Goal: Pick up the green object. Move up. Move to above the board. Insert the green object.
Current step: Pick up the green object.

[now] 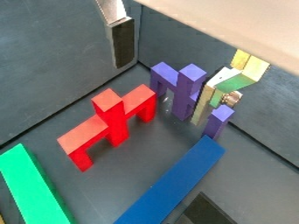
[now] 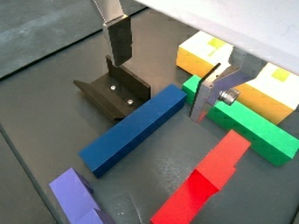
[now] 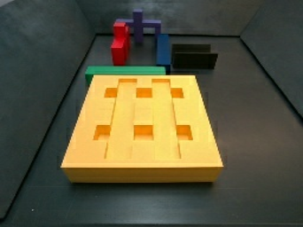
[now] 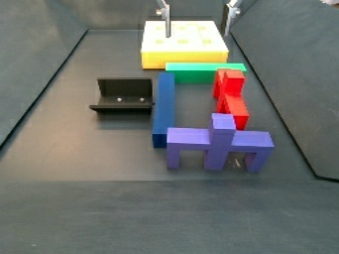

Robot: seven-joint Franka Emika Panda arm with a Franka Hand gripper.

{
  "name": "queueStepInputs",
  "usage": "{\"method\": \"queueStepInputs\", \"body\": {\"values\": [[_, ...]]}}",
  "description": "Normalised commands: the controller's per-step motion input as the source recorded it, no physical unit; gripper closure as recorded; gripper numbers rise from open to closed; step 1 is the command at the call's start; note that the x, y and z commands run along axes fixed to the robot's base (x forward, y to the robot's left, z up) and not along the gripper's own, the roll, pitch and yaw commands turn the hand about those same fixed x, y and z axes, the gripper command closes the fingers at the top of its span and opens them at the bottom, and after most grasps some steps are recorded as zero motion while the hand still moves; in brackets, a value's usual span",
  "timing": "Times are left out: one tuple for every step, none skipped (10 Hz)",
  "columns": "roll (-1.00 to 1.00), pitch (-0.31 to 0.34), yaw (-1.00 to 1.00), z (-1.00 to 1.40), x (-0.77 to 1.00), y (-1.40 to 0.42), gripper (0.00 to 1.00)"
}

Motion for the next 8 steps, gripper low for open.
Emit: {"method": "queueStepInputs", "body": {"values": [[0.03, 0.000, 0.00, 0.00, 0.00, -0.06, 0.00], [0.00, -0.033, -0.19, -0.14, 0.00, -0.05, 0.00], [-0.07, 0.000, -0.59, -0.15, 0.18, -0.11, 0.00], [-0.02, -0.057, -1.00, -0.14, 0.00, -0.13, 0.00], [-0.03, -0.059, -1.00, -0.13, 0.00, -0.05, 0.00], [-0.03, -0.057, -1.00, -0.13, 0.00, -0.05, 0.00], [-0.02, -0.040, -1.00, -0.09, 0.00, -0.04, 0.00], [-0.02, 0.000, -1.00, 0.00, 0.02, -0.12, 0.00]]}}
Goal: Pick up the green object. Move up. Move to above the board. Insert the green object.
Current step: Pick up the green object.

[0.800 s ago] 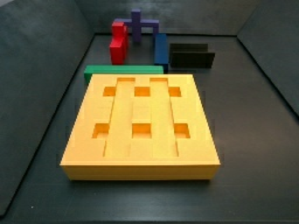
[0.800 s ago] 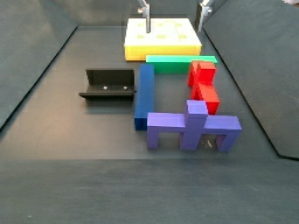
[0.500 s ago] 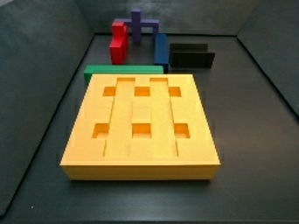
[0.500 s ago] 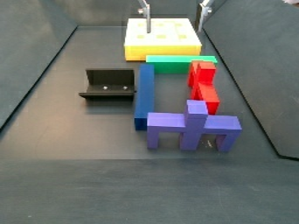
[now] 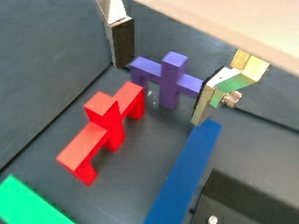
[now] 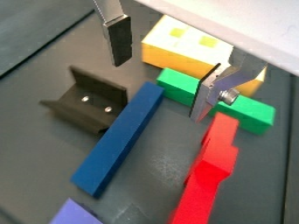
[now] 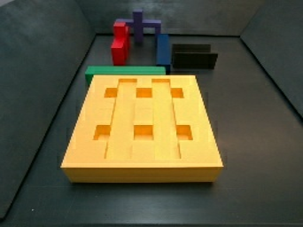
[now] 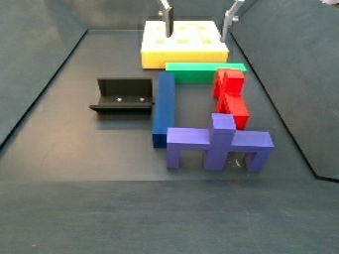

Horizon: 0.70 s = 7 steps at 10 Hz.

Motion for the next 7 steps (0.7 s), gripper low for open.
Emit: {"method": "queueStepInputs", "body": {"values": [[-0.04, 0.000, -0.99, 0.00, 0.04, -0.14, 0.00], [-0.04, 0.000, -1.00, 0.00, 0.03, -0.14, 0.00], [-0.04, 0.000, -1.00, 0.00, 0.03, -0.14, 0.00], [-0.03, 0.000, -1.00, 0.00, 0.03, -0.14, 0.00], [0.00, 0.000, -1.00, 0.00, 0.02, -0.15, 0.00], [0.00, 0.000, -0.84, -0.13, 0.00, -0.40, 0.00], [0.00, -0.004, -0.59, -0.24, 0.02, -0.63, 0.00]]}}
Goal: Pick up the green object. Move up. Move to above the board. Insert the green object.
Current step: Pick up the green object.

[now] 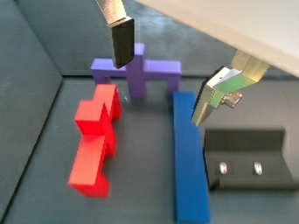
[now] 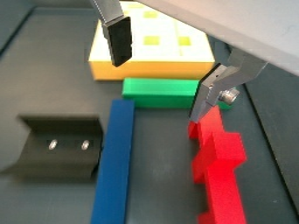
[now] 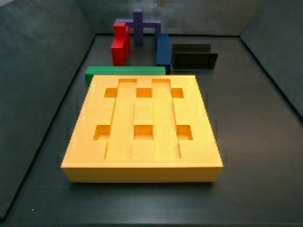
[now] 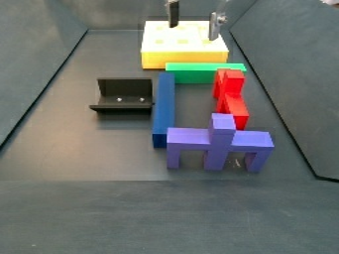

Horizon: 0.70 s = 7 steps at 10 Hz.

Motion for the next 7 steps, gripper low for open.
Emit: {"method": "queueStepInputs", "body": {"values": [[0.00, -0.031, -0.71, -0.31, 0.00, -0.56, 0.00], [0.01, -0.031, -0.85, -0.33, 0.00, -0.41, 0.00], [0.00, -0.019, -0.92, -0.32, 0.00, -0.32, 0.00], [0.00, -0.001, -0.98, -0.32, 0.00, -0.22, 0.00], [0.00, -0.009, -1.00, -0.33, 0.00, -0.17, 0.00], [0.00, -0.013, -1.00, -0.32, 0.00, -0.17, 0.00], [0.00, -0.011, -1.00, -0.33, 0.00, -0.17, 0.00]]}}
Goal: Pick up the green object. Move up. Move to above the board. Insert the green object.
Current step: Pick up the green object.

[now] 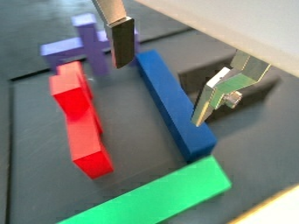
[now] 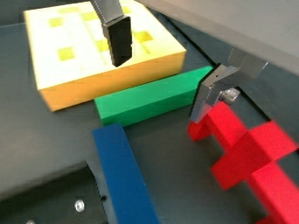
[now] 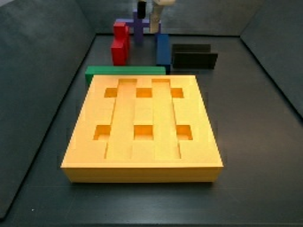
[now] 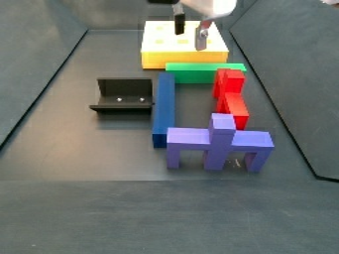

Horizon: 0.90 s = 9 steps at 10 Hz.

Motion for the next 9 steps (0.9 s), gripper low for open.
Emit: {"method": "queueStepInputs", "body": {"values": [[0.00, -0.004, -1.00, -0.32, 0.00, -0.17, 0.00], [0.00, 0.000, -0.99, -0.30, 0.00, -0.18, 0.00], [0.00, 0.000, -0.98, -0.30, 0.00, -0.19, 0.00], [0.00, 0.000, -0.81, -0.22, 0.00, -0.43, 0.00], [0.02, 0.000, -0.61, -0.27, 0.00, -0.61, 0.00], [0.04, 0.000, 0.00, -0.35, 0.00, -0.41, 0.00], [0.22, 0.007, 0.00, -0.57, -0.05, -0.27, 0.00], [0.30, 0.044, -0.03, -0.59, -0.12, -0.12, 0.00], [0.30, 0.047, -0.06, -0.48, -0.19, -0.15, 0.00]]}}
